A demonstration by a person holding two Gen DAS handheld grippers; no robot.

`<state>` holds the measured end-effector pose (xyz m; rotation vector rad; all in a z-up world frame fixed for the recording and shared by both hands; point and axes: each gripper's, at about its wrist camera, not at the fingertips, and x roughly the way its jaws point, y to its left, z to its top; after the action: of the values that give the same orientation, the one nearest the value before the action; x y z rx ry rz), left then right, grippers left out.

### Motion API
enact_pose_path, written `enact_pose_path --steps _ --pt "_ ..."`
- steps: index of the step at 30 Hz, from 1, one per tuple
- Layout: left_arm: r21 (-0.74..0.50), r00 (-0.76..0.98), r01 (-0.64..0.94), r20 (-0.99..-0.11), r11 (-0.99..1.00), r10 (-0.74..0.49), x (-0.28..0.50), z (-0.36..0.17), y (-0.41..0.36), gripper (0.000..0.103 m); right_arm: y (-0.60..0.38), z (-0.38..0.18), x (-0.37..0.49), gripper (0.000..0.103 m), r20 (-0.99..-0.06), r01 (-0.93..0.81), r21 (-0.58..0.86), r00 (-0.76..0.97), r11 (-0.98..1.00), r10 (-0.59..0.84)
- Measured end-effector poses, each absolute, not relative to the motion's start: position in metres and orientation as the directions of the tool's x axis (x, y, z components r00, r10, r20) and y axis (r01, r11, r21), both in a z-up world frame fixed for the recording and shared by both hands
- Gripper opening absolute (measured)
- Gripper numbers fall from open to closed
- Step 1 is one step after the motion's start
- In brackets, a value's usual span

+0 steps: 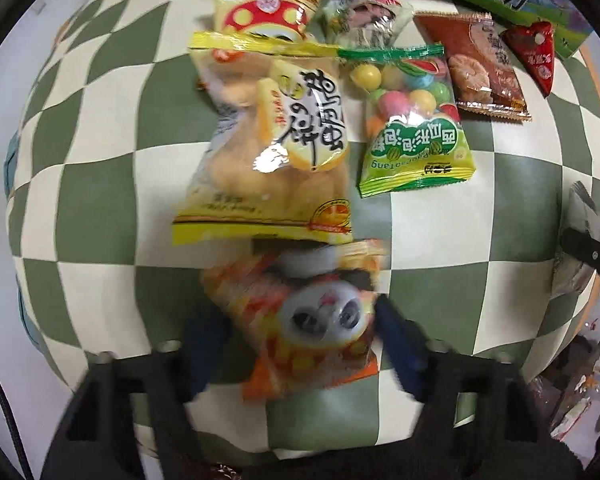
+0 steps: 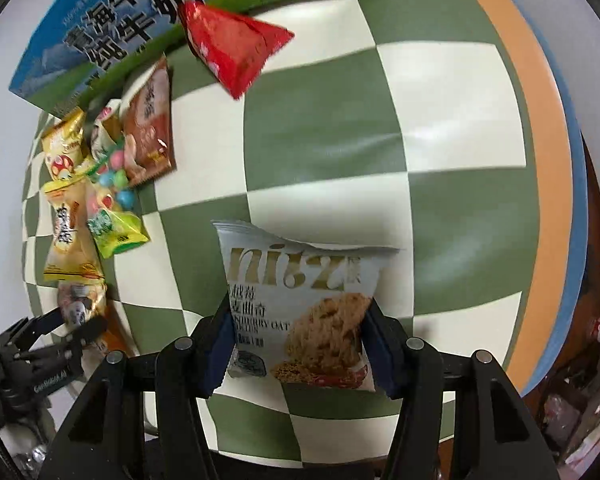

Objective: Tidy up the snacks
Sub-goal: 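Grasp the nitz oat cookie pack with the right tool while the left tool grasps the red panda bag, then lower both held packets into the box and open both tools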

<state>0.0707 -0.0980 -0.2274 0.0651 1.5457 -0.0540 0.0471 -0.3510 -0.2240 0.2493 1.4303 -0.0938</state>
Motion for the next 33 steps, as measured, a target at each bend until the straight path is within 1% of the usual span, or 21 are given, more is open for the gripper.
enact_pose_path --steps 9,13,15,16,17,18,21,23,27,32,33 --pt "0.006 -0.013 0.070 -1.000 0.998 0.007 0.080 -0.254 -0.101 0.062 -0.351 -0.235 0.046 0.060 -0.989 0.226 0.091 0.135 0.970 0.061" --pt "0.000 -0.011 0.056 -1.000 0.998 0.001 0.080 -0.255 -0.099 0.062 -0.341 -0.245 0.062 0.061 -0.991 0.223 0.075 0.122 0.972 0.048" --pt "-0.004 -0.004 0.045 -1.000 0.999 -0.004 0.080 -0.254 -0.091 0.060 -0.339 -0.248 0.065 0.061 -0.992 0.220 0.070 0.116 0.973 0.045" --pt "-0.007 0.002 0.039 -1.000 0.999 -0.007 0.079 -0.253 -0.089 0.057 -0.339 -0.248 0.066 0.061 -0.992 0.218 0.068 0.115 0.974 0.043" --pt "-0.010 0.008 0.033 -1.000 0.999 -0.010 0.076 -0.247 -0.082 0.051 -0.339 -0.248 0.066 0.060 -0.992 0.216 0.066 0.117 0.974 0.041" --pt "-0.014 0.012 0.027 -1.000 1.000 -0.015 0.075 -0.239 -0.081 0.049 -0.339 -0.246 0.066 0.059 -0.992 0.213 0.067 0.122 0.975 0.041" --pt "-0.040 0.042 0.030 -0.998 0.999 -0.041 0.069 -0.217 -0.078 0.049 -0.329 -0.238 0.068 0.058 -0.989 0.193 0.081 0.141 0.978 0.054" --pt "-0.058 0.066 0.043 -0.996 0.997 -0.061 0.067 -0.198 -0.080 0.048 -0.327 -0.228 0.064 0.058 -0.984 0.183 0.114 0.153 0.977 0.086" --pt "-0.116 0.135 0.074 -0.983 0.990 -0.125 0.073 -0.145 -0.088 0.048 -0.314 -0.197 0.066 0.057 -0.969 0.142 0.178 0.199 0.974 0.148" --pt "-0.196 0.228 0.106 -0.950 0.975 -0.215 0.110 -0.079 -0.101 0.048 -0.292 -0.135 0.096 0.057 -0.924 0.057 0.267 0.297 0.962 0.239" --pt "-0.202 0.241 0.109 -0.944 0.973 -0.223 0.118 -0.074 -0.107 0.048 -0.290 -0.124 0.103 0.057 -0.913 0.045 0.284 0.317 0.958 0.256"
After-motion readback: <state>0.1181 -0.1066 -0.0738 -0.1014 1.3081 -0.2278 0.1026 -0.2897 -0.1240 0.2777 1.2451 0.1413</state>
